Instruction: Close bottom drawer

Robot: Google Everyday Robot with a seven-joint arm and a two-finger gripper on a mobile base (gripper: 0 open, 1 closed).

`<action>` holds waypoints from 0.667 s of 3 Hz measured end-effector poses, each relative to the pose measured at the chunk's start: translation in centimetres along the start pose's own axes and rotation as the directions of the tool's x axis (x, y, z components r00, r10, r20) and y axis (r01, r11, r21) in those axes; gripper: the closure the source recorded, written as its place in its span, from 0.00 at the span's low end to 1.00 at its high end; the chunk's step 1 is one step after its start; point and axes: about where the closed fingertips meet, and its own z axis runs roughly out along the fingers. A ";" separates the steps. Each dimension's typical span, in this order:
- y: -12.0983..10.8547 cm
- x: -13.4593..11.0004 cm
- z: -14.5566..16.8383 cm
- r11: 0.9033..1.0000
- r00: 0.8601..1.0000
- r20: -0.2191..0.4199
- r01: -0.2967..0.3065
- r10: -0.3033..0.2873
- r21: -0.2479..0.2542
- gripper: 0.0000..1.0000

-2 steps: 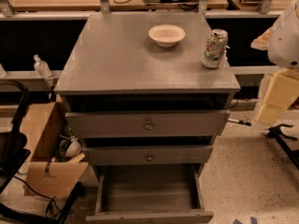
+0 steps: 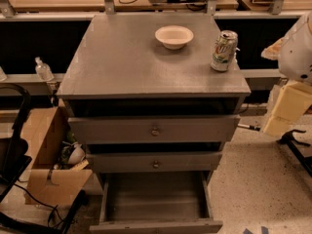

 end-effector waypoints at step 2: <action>5.8 3.8 10.6 0.990 0.977 0.170 -0.112 0.125 -0.086 0.00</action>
Offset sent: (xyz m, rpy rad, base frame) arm 0.0094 -0.0263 -0.2293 0.4338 -0.1979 -0.1667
